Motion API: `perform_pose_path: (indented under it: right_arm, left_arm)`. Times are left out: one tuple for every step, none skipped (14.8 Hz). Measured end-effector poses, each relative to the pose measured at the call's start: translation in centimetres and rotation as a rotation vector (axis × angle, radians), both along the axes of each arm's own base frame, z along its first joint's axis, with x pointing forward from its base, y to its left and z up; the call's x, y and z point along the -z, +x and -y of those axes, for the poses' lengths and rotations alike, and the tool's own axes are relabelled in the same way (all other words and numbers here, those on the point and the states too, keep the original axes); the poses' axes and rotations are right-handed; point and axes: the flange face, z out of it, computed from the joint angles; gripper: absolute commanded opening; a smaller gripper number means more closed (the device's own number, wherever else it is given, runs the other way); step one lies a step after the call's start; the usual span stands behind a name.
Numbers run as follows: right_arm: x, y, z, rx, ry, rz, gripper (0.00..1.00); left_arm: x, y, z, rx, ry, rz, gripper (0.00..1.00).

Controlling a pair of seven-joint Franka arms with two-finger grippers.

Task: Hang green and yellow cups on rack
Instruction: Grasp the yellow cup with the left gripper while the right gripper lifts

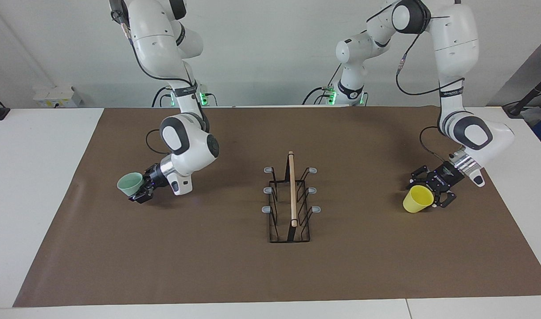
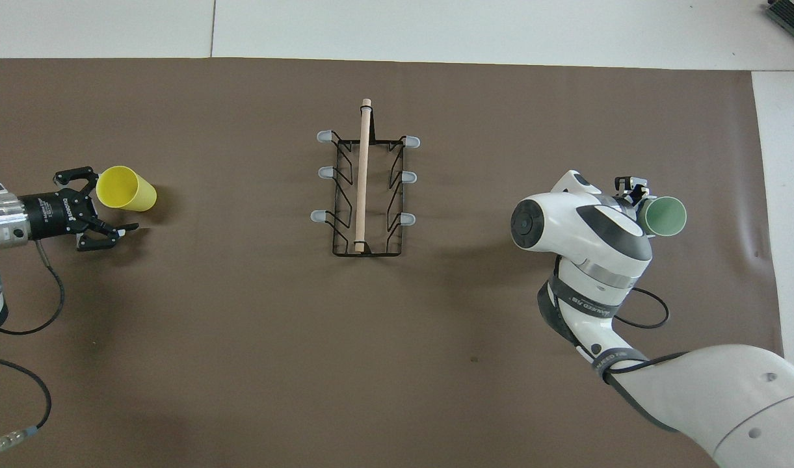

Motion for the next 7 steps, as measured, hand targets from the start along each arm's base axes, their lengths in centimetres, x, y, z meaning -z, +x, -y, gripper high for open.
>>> perform_pose_path:
  right_arm:
    - [-1.6,0.8,-0.6,0.043,0.072,0.01,0.0]
    - [-3.3,1.6,-1.0,0.09,0.15,0.026,0.0]
    - [-4.8,2.4,-1.3,0.13,0.222,0.041,0.0]
    - [-6.1,3.0,-1.6,0.169,0.294,0.054,0.0]
    - [-7.3,3.6,-1.8,0.206,0.365,0.068,0.0]
    - [-8.3,4.0,-2.0,0.242,0.43,0.081,0.0]
    - [-9.0,4.2,-2.1,0.279,0.495,0.091,0.0]
  left_arm:
    - [0.0,0.1,0.3,0.0,0.0,0.002,1.0]
    - [-0.1,0.3,0.6,0.0,0.004,0.005,1.0]
    - [-0.1,0.4,1.0,0.001,0.012,0.01,1.0]
    - [-0.1,0.7,1.6,0.003,0.02,0.014,1.0]
    - [-0.1,0.9,2.2,0.004,0.031,0.02,1.0]
    - [-0.1,1.1,2.7,0.003,0.038,0.022,1.0]
    - [-0.1,1.2,3.2,0.001,0.043,0.022,1.0]
